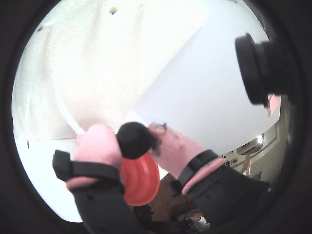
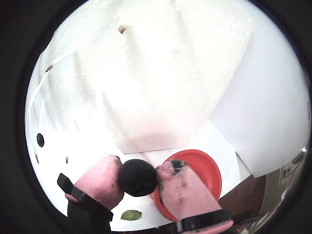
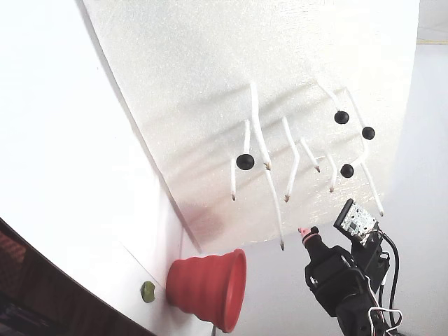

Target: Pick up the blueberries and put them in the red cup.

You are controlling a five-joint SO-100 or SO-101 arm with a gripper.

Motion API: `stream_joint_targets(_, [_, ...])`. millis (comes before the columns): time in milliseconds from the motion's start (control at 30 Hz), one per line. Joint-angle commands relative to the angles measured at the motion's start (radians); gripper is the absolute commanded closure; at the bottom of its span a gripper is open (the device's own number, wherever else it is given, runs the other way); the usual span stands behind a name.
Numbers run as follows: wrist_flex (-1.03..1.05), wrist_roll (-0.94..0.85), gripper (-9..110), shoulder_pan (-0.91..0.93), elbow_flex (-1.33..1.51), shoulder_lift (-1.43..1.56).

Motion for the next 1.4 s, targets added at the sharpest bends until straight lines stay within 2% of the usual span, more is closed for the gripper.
stream_joint_targets(0, [-0.011,-0.008,90,0.075,-0.02,0.137])
stream_joint_targets(1367, [-0.026,-0.12,90,0.285,-0.106,-0.091])
